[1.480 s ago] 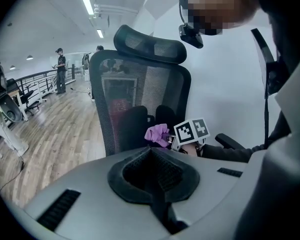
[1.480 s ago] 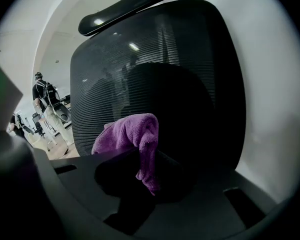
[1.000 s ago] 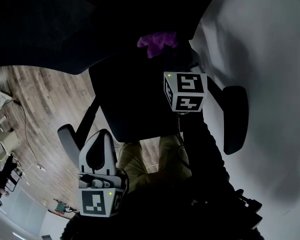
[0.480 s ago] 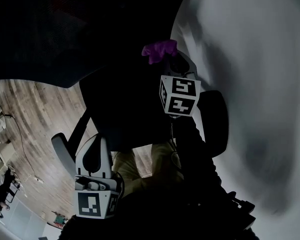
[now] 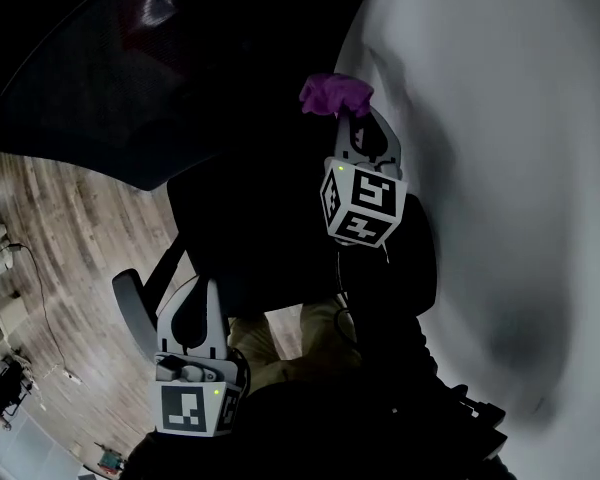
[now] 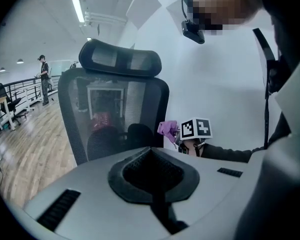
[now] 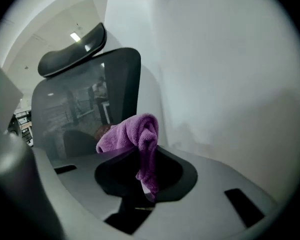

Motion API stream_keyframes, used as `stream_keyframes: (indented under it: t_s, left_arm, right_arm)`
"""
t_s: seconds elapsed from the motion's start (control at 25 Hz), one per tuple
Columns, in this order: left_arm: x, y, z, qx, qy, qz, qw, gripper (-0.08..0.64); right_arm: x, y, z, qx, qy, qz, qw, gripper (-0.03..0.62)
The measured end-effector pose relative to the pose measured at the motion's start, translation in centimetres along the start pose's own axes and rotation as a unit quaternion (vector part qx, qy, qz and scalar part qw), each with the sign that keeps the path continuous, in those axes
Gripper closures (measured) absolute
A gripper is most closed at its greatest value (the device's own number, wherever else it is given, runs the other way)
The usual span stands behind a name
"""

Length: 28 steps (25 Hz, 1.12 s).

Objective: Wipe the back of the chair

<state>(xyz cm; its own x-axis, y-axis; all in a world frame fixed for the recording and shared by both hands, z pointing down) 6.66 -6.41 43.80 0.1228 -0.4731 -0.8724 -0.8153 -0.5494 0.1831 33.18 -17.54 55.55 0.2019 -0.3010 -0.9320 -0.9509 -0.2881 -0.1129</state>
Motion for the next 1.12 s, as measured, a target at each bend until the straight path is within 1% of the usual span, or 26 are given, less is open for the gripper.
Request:
stream_keyframes:
  t_s: [0.08, 0.12, 0.24, 0.32, 0.44, 0.52, 0.6, 0.72, 0.84, 0.96, 1.12]
  left_arm:
    - [1.6, -0.2, 1.0, 0.011, -0.001, 0.005, 0.9999, 0.555]
    - [2.9, -0.5, 1.5, 0.014, -0.013, 0.005, 0.9998, 0.555]
    - [6.5, -1.3, 2.8, 0.024, -0.067, -0.008, 0.9975, 0.555]
    - [8.3, -1.5, 4.6, 0.027, -0.096, -0.016, 0.9948, 0.557]
    - [11.3, -1.5, 7.9, 0.034, -0.128, -0.014, 0.9911, 0.557]
    - [11.9, -1.4, 8.8, 0.042, -0.158, -0.016, 0.9865, 0.555]
    - [12.0, -1.5, 9.4, 0.046, -0.186, -0.015, 0.9814, 0.557]
    - [13.8, -2.1, 11.6, 0.058, -0.227, -0.026, 0.9719, 0.555]
    - [15.2, -2.6, 13.0, 0.077, -0.253, -0.056, 0.9628, 0.557]
    - [15.0, -2.9, 13.6, 0.087, -0.26, -0.068, 0.9593, 0.557]
    - [15.7, -2.7, 15.7, 0.107, -0.27, -0.084, 0.9532, 0.557]
  right_arm:
    - [3.6, 1.0, 0.5, 0.015, -0.028, 0.002, 1.0, 0.514]
    - [5.5, 1.5, 0.9, 0.023, -0.039, 0.005, 0.999, 0.514]
    - [10.9, 3.3, 2.4, 0.056, -0.079, 0.011, 0.995, 0.514]
    - [13.7, 4.7, 4.8, 0.077, -0.1, 0.015, 0.992, 0.514]
    - [17.4, 7.3, 10.2, 0.118, -0.108, 0.014, 0.987, 0.514]
    - [18.4, 9.5, 13.2, 0.167, -0.115, 0.013, 0.979, 0.514]
    - [18.4, 11.6, 16.4, 0.216, -0.122, 0.011, 0.969, 0.514]
    - [19.0, 14.2, 21.7, 0.269, -0.136, 0.021, 0.953, 0.512]
    - [19.1, 15.8, 24.9, 0.303, -0.147, 0.039, 0.941, 0.512]
    - [19.1, 16.7, 26.4, 0.325, -0.155, 0.043, 0.932, 0.512]
    - [20.7, 18.3, 28.8, 0.346, -0.176, 0.056, 0.92, 0.512]
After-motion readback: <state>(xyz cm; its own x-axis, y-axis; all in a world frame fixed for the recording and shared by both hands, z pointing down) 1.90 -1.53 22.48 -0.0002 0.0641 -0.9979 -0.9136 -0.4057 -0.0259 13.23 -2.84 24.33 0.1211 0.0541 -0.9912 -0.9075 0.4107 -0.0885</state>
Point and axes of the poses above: the fingertips, and each gripper's own axes: z backward along the fingers, y to its left, x out of its top, the point moved 2 cm from there along z, backward along the fingers, and after that the axes turned 6 degrees about -y, right-handed, at the moved point
